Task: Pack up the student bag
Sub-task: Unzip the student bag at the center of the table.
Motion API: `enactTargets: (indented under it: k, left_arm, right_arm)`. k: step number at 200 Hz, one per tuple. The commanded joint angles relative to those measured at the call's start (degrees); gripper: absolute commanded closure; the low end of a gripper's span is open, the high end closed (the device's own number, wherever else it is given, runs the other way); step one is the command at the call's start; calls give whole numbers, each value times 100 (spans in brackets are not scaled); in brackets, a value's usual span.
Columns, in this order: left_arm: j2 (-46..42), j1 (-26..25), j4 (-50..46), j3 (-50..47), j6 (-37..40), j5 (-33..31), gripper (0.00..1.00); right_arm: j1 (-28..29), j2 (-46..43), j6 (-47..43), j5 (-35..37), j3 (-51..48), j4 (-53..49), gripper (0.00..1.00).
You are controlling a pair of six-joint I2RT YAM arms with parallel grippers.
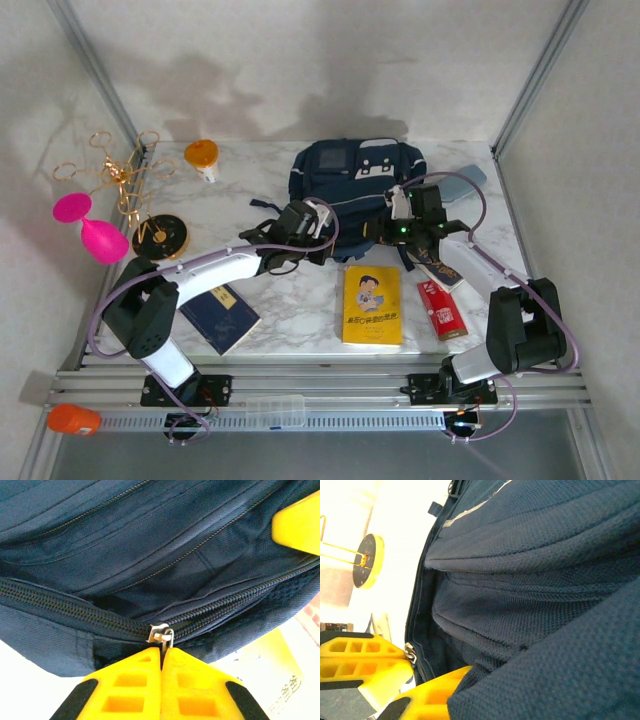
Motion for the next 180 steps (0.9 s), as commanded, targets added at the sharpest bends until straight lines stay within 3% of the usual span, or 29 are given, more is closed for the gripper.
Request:
enactTargets:
  k: [1, 28, 40, 69, 89, 114, 146, 166, 180]
  left_arm:
    - [-68, 141, -345, -256, -284, -313, 100]
    - [35, 81, 5, -111, -672, -336, 100]
    - [72, 57, 105, -34, -751, -302, 100]
    - [96, 19, 279, -32, -803, -262, 100]
    - [134, -31, 198, 18, -730, -206, 100]
    - [177, -99, 110, 68, -642, -179, 100]
    - [229, -155, -49, 165, -559, -240, 100]
    - [216, -174, -80, 158, -535, -330, 100]
    - [209, -174, -118, 164, -553, -417, 100]
  right_arm:
    - [54, -38, 330, 552, 394, -3, 80]
    - [59, -275, 1338, 1289, 63, -399, 40]
    - [51, -427, 1874, 1424, -168, -510, 27]
    - [155, -1024, 3515, 1161, -1231, 262, 10]
    - [587, -1356, 4663, 1351, -1749, 952, 2]
    - [1043, -1199, 5710, 1825, -1921, 1597, 1]
    - [1058, -330, 5928, 2216, -1536, 2053, 2]
    - [1116, 225, 5540, 2374, -1193, 2352, 13]
    - [1259, 492, 5182, 2671, -967, 2465, 32]
